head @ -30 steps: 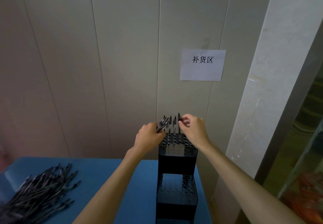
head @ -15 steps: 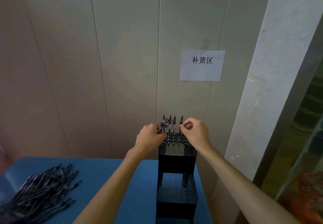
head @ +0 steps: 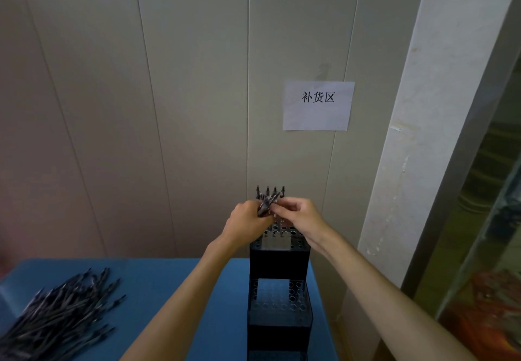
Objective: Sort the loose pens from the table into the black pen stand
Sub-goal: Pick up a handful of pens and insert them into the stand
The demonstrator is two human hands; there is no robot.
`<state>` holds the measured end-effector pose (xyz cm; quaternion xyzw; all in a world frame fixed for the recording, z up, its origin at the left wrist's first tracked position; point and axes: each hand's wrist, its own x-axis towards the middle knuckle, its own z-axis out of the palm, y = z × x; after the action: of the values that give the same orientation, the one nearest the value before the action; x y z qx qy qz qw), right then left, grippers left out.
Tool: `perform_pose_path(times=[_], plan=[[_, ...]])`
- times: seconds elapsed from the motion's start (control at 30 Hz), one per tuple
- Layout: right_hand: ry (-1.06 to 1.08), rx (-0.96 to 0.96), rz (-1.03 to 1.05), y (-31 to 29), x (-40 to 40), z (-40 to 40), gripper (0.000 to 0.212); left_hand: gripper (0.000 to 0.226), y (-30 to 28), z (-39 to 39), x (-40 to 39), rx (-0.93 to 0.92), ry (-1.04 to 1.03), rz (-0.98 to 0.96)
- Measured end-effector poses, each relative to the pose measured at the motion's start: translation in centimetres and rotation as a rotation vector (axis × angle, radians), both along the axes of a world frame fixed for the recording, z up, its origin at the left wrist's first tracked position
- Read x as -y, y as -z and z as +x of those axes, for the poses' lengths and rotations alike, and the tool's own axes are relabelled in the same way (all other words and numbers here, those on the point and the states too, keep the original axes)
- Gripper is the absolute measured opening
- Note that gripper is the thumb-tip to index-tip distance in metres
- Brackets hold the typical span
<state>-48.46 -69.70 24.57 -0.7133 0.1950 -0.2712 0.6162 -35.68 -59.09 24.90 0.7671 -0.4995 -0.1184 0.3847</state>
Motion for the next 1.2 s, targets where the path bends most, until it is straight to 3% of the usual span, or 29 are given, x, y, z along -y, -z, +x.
perform_pose_path(times=[0.4, 0.53, 0.7, 0.97, 1.2], plan=[[0.265, 0.331, 0.299, -1.8, 2.1, -0.7, 0.016, 0.031, 0.4, 0.9, -0.7, -0.015, -0.036, 0.034], [0.417, 0.315, 0.183, -2.2, 3.7, -1.0, 0.011, 0.033, 0.6, 1.5, -0.8, -0.023, -0.045, 0.021], [0.551, 0.207, -0.137, -2.4, 5.0, -1.0, 0.009, 0.036, 0.9, 2.1, -0.8, -0.011, -0.059, 0.018], [0.495, 0.031, -0.500, -1.1, 4.8, 0.4, 0.005, 0.034, 0.8, 2.3, -0.5, 0.009, -0.051, 0.015], [0.449, -0.042, -0.596, -0.8, 4.6, 1.0, 0.011, 0.033, 0.7, 2.5, -0.4, 0.011, -0.054, 0.004]])
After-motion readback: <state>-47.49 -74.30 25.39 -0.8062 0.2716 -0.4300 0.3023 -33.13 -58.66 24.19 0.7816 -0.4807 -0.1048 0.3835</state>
